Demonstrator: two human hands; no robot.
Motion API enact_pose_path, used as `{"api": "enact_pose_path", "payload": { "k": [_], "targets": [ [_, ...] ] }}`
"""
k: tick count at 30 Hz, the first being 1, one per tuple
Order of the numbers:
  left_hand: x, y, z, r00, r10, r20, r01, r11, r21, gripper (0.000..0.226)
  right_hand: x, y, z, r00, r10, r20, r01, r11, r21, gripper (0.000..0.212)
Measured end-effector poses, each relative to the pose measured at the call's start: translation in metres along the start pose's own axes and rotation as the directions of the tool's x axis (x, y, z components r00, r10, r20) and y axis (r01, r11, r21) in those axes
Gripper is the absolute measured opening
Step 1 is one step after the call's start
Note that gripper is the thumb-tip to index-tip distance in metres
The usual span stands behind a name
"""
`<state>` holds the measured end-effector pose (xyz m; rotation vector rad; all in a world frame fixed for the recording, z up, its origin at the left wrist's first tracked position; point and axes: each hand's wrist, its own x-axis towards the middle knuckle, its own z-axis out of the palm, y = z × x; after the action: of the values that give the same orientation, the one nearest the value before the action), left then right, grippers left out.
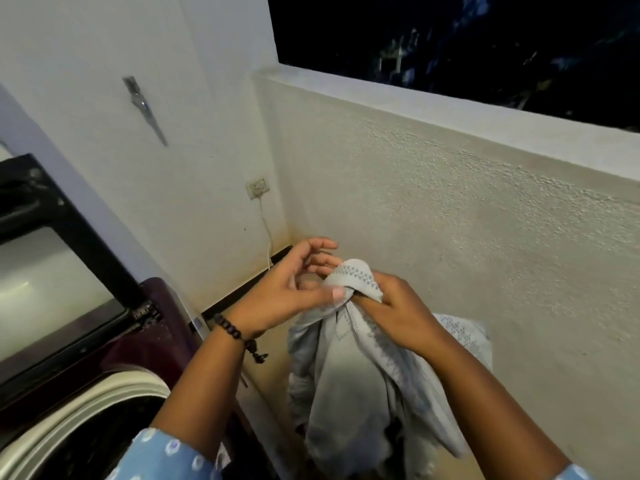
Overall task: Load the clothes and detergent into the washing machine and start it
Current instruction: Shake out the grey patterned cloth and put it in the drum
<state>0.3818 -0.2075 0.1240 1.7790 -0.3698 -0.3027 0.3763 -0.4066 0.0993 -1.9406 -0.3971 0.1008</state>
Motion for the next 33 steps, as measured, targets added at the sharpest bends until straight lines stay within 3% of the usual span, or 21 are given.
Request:
{"api": "enact_pose_path", "payload": {
  "k": [2, 4, 6, 9, 11, 13, 15, 16, 18, 19, 21, 23, 27, 30, 33],
  "targets": [
    [-0.007, -0.019, -0.004, 0.984, -0.104, 0.144, 0.089, 0.990, 0.110, 0.086, -0.001, -0.016, -0.008, 1.000, -0.016, -0.017, 0.017, 0.996, 0.086, 0.023],
    [-0.012, -0.044, 0.000, 0.987, -0.110, 0.114, 0.080, 0.968, 0.238, 0.089, -0.002, -0.034, -0.016, 0.998, -0.046, -0.035, 0.050, 0.987, 0.154, 0.024],
    [-0.014, -0.063, 0.007, 0.994, -0.102, -0.041, 0.110, 0.935, 0.337, 0.069, -0.003, -0.052, -0.027, 0.995, -0.077, -0.059, 0.089, 0.965, 0.245, 0.023],
    [-0.014, -0.080, 0.007, 0.955, -0.188, -0.228, 0.267, 0.879, 0.396, 0.034, -0.006, -0.076, -0.043, 0.983, -0.117, -0.138, 0.164, 0.898, 0.408, 0.022],
    [-0.013, -0.087, -0.001, 0.926, -0.164, -0.341, 0.308, 0.848, 0.430, 0.023, -0.007, -0.086, -0.053, 0.961, -0.180, -0.210, 0.255, 0.873, 0.416, 0.026],
    [-0.011, -0.078, -0.012, 0.897, -0.086, -0.434, 0.294, 0.849, 0.439, 0.021, -0.006, -0.088, -0.060, 0.939, -0.242, -0.242, 0.314, 0.891, 0.327, 0.030],
    [-0.006, -0.057, -0.021, 0.872, 0.007, -0.489, 0.231, 0.876, 0.424, 0.024, -0.001, -0.078, -0.065, 0.951, -0.232, -0.203, 0.257, 0.961, 0.105, 0.028],
    [-0.004, -0.041, -0.022, 0.861, 0.053, -0.506, 0.188, 0.891, 0.413, 0.022, 0.001, -0.072, -0.068, 0.973, -0.184, -0.138, 0.179, 0.982, -0.053, 0.039],
    [0.002, -0.007, -0.017, 0.855, 0.147, -0.498, 0.084, 0.908, 0.411, 0.016, 0.003, -0.063, -0.070, 0.997, -0.044, 0.065, 0.061, 0.956, -0.287, 0.081],
    [0.004, 0.011, -0.012, 0.857, 0.195, -0.477, 0.023, 0.910, 0.413, 0.016, 0.002, -0.063, -0.068, 0.986, 0.013, 0.168, 0.043, 0.945, -0.325, 0.100],
    [0.009, 0.044, 0.003, 0.858, 0.275, -0.434, -0.089, 0.911, 0.402, 0.015, 0.002, -0.065, -0.052, 0.955, 0.013, 0.296, 0.068, 0.963, -0.261, 0.119],
    [0.013, 0.069, 0.015, 0.865, 0.317, -0.390, -0.170, 0.915, 0.367, 0.006, 0.007, -0.060, -0.030, 0.963, -0.051, 0.263, 0.090, 0.986, -0.140, 0.111],
    [0.012, 0.079, 0.017, 0.939, 0.275, -0.204, -0.214, 0.937, 0.277, 0.029, 0.014, -0.041, -0.016, 0.994, -0.106, -0.023, 0.104, 0.992, -0.064, 0.029],
    [0.005, 0.059, 0.002, 0.979, 0.193, -0.063, -0.180, 0.967, 0.178, 0.049, 0.010, -0.048, -0.025, 0.988, -0.144, -0.062, 0.147, 0.988, 0.048, 0.029],
    [0.002, 0.017, 0.000, 1.000, 0.004, -0.011, -0.001, 0.972, 0.236, 0.051, 0.006, -0.064, -0.036, 0.973, -0.209, -0.096, 0.224, 0.957, 0.183, 0.033]
  ]
}}
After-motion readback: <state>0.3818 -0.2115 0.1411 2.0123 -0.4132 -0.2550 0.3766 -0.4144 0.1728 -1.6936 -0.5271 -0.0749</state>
